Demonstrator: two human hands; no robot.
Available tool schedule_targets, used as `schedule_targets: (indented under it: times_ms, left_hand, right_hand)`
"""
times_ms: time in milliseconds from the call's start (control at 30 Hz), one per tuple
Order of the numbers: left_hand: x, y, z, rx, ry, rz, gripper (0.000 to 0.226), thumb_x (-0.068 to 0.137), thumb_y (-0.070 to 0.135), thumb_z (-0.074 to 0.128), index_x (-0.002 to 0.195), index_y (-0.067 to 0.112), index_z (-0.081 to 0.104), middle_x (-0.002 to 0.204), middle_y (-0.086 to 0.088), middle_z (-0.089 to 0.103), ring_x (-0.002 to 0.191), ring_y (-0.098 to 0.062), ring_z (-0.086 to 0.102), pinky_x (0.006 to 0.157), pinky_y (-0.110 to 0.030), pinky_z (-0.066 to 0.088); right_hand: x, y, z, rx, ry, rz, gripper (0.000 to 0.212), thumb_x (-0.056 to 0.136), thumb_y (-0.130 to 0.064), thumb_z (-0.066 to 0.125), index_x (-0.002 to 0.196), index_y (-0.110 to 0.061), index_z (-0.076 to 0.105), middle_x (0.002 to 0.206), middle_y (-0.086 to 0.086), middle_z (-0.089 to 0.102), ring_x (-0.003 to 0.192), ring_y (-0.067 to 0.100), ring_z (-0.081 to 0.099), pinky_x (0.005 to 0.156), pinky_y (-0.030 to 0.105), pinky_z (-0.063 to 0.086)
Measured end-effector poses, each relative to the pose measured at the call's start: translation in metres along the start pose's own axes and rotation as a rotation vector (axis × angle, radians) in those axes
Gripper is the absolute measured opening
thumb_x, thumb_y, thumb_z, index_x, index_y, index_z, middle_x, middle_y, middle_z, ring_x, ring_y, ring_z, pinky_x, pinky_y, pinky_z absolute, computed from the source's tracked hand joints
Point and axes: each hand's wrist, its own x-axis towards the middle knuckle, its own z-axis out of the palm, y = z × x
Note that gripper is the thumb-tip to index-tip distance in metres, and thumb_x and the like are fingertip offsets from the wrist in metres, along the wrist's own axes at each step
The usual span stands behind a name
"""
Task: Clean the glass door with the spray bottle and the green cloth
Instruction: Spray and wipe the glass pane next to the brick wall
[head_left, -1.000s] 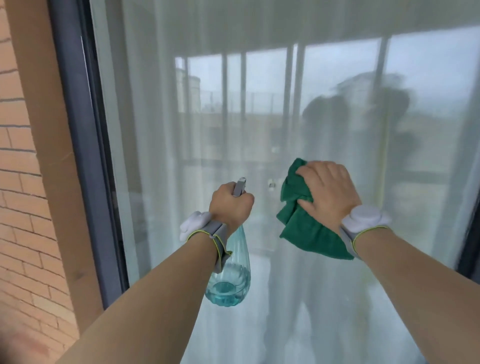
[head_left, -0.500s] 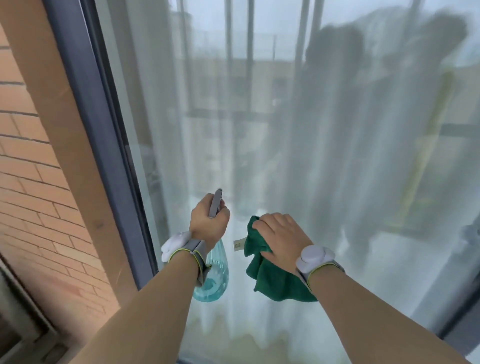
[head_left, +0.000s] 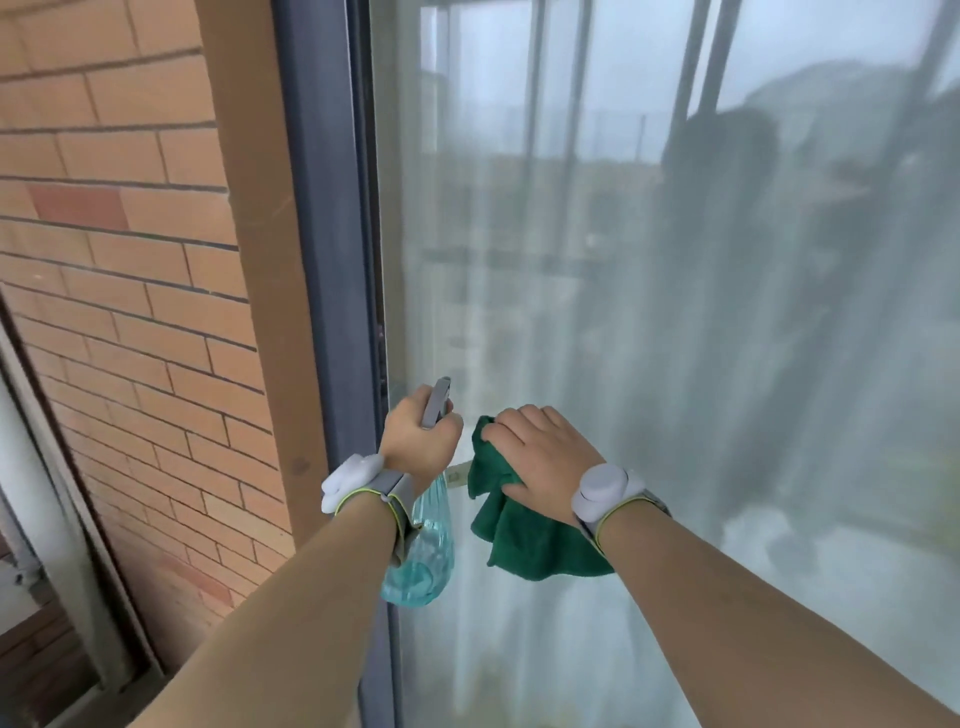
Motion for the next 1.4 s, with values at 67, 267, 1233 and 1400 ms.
schedule_targets:
  times_ms: [67,267,1233,1400]
  left_hand:
    - [0.012,0.007,-0.017,-0.012,0.019,0.006,0.011,0.084,0.01,0.059,0.088,0.0,0.061,0.073,-0.001,0.054,0.065,-0.02,0.044,0.057,-0.028,0.036]
    - [0.083,0.035,-0.065,-0.091,-0.017,0.084,0.012,0.086,0.007,0.06,0.091,-0.004,0.063,0.072,-0.003,0.051,0.065,-0.02,0.04,0.059,-0.029,0.033]
    - [0.194,0.029,-0.118,-0.195,-0.166,0.181,0.029,0.083,0.011,0.056,0.064,0.017,0.035,0.058,0.004,0.034,0.061,-0.021,0.026,0.058,-0.03,0.022]
    - [0.199,0.031,-0.125,-0.152,-0.201,0.207,0.013,0.086,0.01,0.056,0.076,0.01,0.049,0.066,-0.004,0.038,0.063,-0.021,0.029,0.059,-0.03,0.024]
  right_hand:
    - [0.018,-0.005,-0.002,-0.02,-0.025,-0.013,0.058,0.06,-0.034,0.079,0.11,-0.015,0.057,0.105,0.0,0.057,0.09,0.023,0.053,0.078,0.033,0.043]
    - [0.091,-0.01,-0.014,-0.129,0.052,0.058,0.059,0.059,-0.035,0.078,0.11,-0.017,0.054,0.104,-0.001,0.055,0.088,0.021,0.052,0.078,0.03,0.036]
    - [0.204,0.011,0.036,-0.521,0.075,-0.048,0.035,0.081,-0.013,0.039,0.109,-0.017,0.06,0.101,0.0,0.058,0.085,0.021,0.052,0.077,0.032,0.033]
    - [0.223,0.044,-0.01,-0.449,0.253,0.087,0.05,0.07,-0.011,0.07,0.117,-0.007,0.053,0.108,0.011,0.058,0.091,0.031,0.054,0.082,0.037,0.033]
